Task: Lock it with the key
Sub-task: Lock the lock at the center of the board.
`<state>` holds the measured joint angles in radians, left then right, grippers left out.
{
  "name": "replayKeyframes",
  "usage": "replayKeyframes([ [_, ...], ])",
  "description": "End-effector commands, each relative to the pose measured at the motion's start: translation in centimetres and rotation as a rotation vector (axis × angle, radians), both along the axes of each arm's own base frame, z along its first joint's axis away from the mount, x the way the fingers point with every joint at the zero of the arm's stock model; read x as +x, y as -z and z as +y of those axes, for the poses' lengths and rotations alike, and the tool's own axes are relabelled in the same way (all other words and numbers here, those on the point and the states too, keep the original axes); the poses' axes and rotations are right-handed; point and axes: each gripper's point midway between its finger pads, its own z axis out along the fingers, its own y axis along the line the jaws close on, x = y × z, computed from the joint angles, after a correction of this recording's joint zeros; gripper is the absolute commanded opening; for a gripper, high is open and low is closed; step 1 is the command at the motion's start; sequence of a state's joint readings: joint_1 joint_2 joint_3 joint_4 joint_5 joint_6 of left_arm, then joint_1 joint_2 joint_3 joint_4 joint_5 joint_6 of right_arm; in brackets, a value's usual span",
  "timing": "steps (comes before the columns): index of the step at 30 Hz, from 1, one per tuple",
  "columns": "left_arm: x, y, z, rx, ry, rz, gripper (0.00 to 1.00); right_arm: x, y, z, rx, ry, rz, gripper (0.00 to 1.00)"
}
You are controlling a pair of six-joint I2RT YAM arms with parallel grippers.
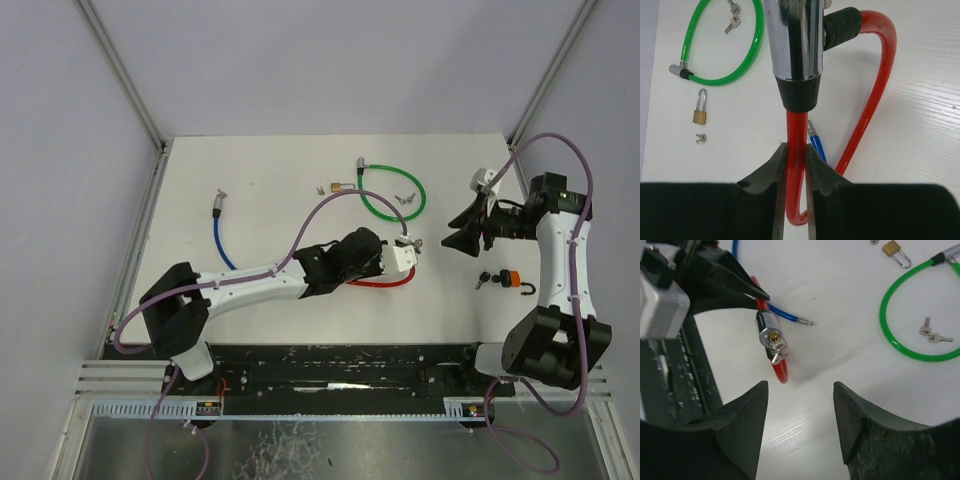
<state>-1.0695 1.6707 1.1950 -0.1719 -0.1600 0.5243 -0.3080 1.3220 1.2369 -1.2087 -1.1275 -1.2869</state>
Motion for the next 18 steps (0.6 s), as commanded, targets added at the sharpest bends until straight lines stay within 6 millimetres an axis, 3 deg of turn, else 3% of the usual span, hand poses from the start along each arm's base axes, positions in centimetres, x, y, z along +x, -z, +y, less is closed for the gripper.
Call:
replayKeyframes([
  [1,-1.4,2.4,1.3,0.045,0.003,0.086,0.00,-1.2,-2.6,1.6,0.215,0.075,0.311,0.59],
  [6,-1.3,2.2,1.1,0.039,0.006,0.084,0.00,-0.6,-2.0,1.8,0.276,0.081,0.459,0.53],
  [18,-1.3,2.2,1.0,0.038,0.004,0.090,0.00,0.4,0.5,3.9,0.208,0.089,0.510,0.47],
])
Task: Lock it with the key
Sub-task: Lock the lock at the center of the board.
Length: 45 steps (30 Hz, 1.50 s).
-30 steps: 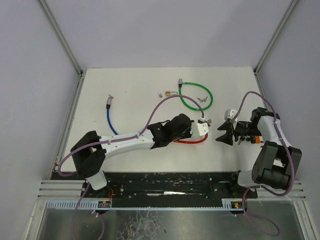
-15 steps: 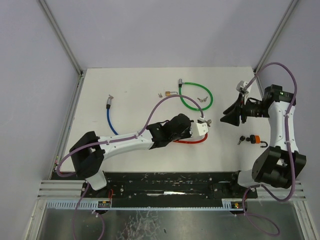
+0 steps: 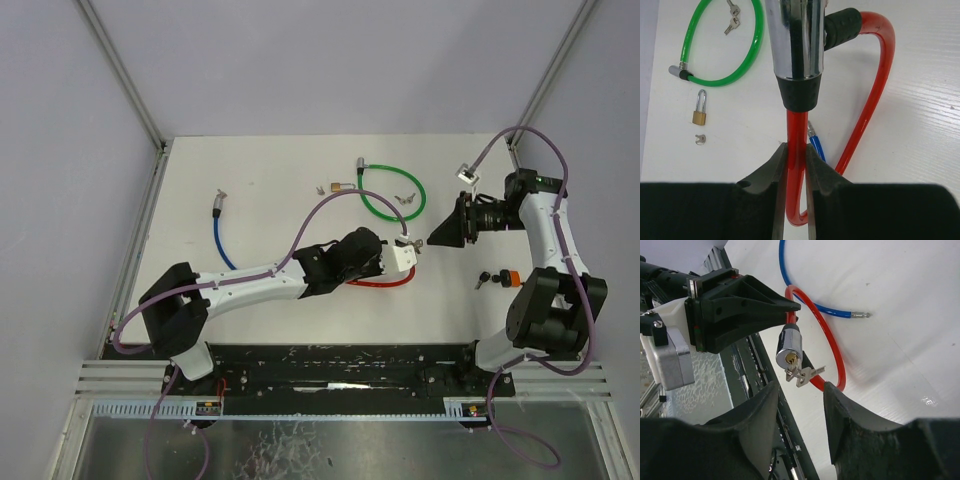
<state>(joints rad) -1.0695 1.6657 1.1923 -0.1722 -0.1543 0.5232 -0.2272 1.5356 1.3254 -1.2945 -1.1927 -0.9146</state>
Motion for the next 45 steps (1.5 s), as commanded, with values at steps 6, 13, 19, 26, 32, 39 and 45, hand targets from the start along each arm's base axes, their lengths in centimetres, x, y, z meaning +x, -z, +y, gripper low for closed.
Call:
replayKeyframes([
  [6,-1.3,2.3,1.1,0.043,0.001,0.088,0.00,0.5,-0.1,1.5,-0.040,0.020,-0.008,0.42],
  [13,-1.3,2.4,1.0,0.043,0.003,0.090,0.00,0.4,0.1,2.0,-0.048,-0.001,-0.002,0.33],
  [19,-1.2,2.3,1.0,0.044,0.000,0.086,0.00,0.1,0.1,2.3,-0.052,-0.019,-0.005,0.27],
  [26,-1.2,2.3,1.1,0.047,-0.002,0.085,0.00,-0.4,0.0,2.5,-0.065,-0.043,-0.021,0.20],
  [32,-1.1,2.2,1.1,0.046,-0.001,0.081,0.00,-0.7,0.1,2.6,-0.085,-0.067,-0.037,0.14],
  [39,-1.2,2.2,1.0,0.042,0.008,0.088,0.00,-1.3,-0.3,2.8,-0.106,-0.154,-0.178,0.06],
  [45,-1.5,2.3,1.0,0.018,0.040,0.147,0.00,-2.9,-0.3,2.9,-0.137,-0.345,-0.528,0.00],
])
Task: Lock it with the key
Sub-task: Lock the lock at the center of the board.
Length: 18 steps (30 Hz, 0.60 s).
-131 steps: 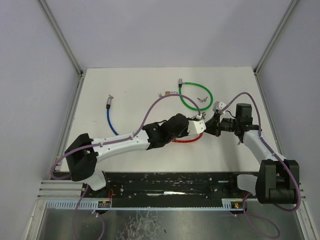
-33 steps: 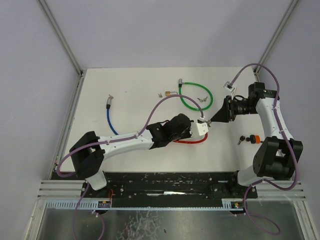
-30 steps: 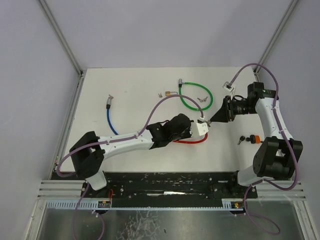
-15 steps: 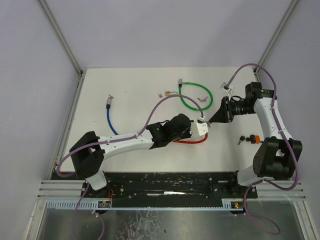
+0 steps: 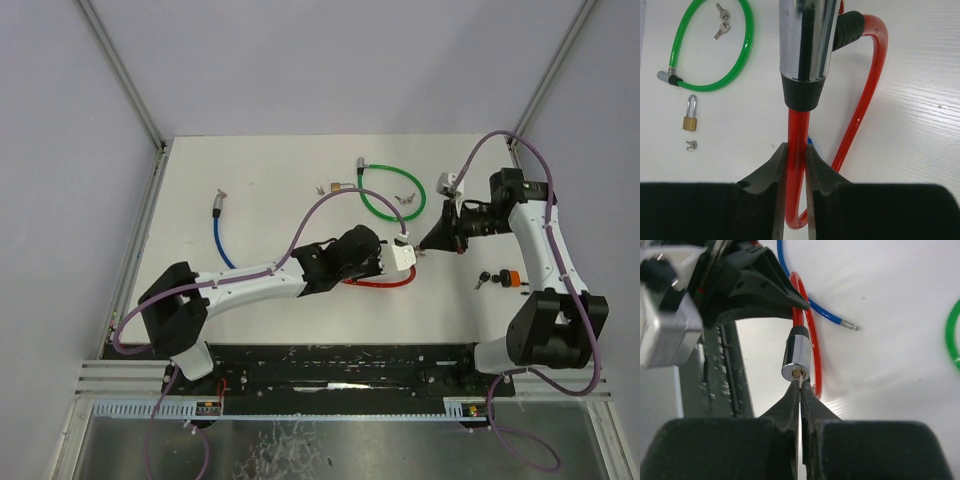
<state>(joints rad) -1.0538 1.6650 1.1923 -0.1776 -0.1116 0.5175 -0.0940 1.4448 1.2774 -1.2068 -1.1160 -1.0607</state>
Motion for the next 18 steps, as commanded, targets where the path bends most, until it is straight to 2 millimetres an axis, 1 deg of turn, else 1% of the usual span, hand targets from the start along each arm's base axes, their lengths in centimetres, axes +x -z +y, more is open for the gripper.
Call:
replayKeyframes([
  [1,-1.5,2.2,1.0,0.028,0.031,0.126,0.00,-2.1,-1.0,0.5,-0.028,-0.234,-0.381,0.00],
  [5,-1.6,2.2,1.0,0.019,0.043,0.153,0.00,-3.5,-0.4,0.3,-0.079,-0.427,-0.641,0.00],
  [7,-1.6,2.2,1.0,0.014,0.046,0.160,0.00,-3.5,0.3,-0.2,-0.130,-0.514,-0.745,0.00],
  [9,-1.5,2.2,1.1,0.010,0.046,0.163,0.00,-3.1,0.7,-0.5,-0.165,-0.567,-0.807,0.00],
  [15,-1.5,2.2,1.1,0.007,0.050,0.171,0.00,-1.6,-0.1,-0.4,-0.144,-0.550,-0.806,0.00],
  [16,-1.5,2.4,1.2,0.009,0.049,0.173,0.00,-1.3,-0.5,-0.2,-0.130,-0.529,-0.791,0.01],
  [18,-1.4,2.4,1.4,0.011,0.042,0.171,0.00,-0.9,-1.2,0.0,-0.102,-0.473,-0.734,0.15],
])
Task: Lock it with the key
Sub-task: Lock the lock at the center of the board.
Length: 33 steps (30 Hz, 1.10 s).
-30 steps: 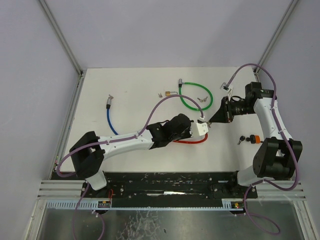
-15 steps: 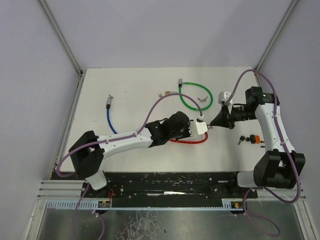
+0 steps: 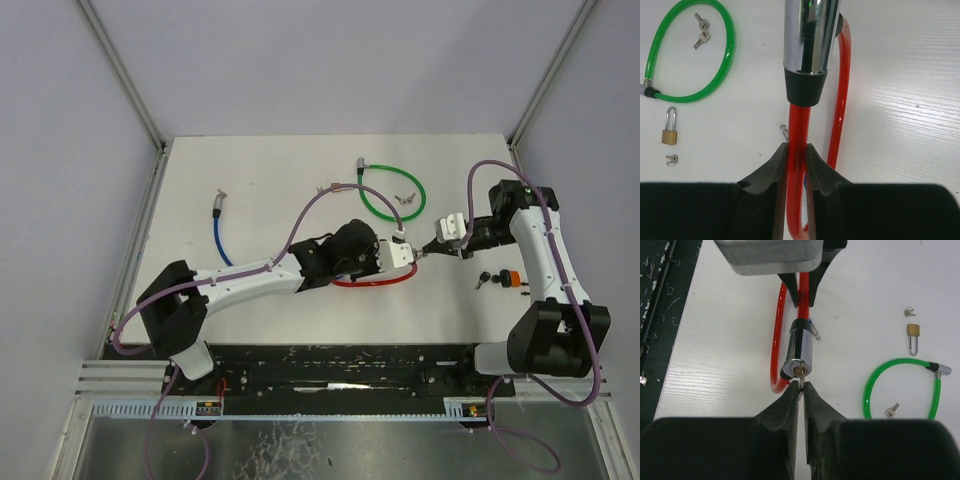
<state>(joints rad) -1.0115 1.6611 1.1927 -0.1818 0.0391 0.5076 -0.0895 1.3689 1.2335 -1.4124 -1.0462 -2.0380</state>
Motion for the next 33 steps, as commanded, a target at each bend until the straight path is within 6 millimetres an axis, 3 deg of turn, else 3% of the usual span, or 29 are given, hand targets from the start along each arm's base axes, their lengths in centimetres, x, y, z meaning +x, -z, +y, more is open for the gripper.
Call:
replayKeyframes([
  [1,-0.9,2.4,2.0,0.068,-0.027,0.087,0.00,0.7,-2.1,0.6,0.042,0.004,-0.001,0.20],
  [6,-1.0,2.7,2.4,0.067,-0.032,0.094,0.00,1.1,-4.3,0.1,0.060,0.126,0.105,0.40],
  [12,-0.9,2.7,2.2,0.060,-0.031,0.100,0.00,-0.2,-5.1,1.2,0.151,0.151,0.171,0.62],
  [27,-1.0,2.7,1.8,0.053,-0.025,0.109,0.00,2.4,-1.9,1.6,0.094,0.217,0.273,0.53],
  [30,-1.0,2.7,1.8,0.053,-0.025,0.110,0.00,2.6,-1.2,1.7,0.065,0.220,0.284,0.48],
  [33,-1.0,2.7,1.8,0.053,-0.025,0.110,0.00,2.6,-0.6,1.7,0.040,0.217,0.297,0.36],
])
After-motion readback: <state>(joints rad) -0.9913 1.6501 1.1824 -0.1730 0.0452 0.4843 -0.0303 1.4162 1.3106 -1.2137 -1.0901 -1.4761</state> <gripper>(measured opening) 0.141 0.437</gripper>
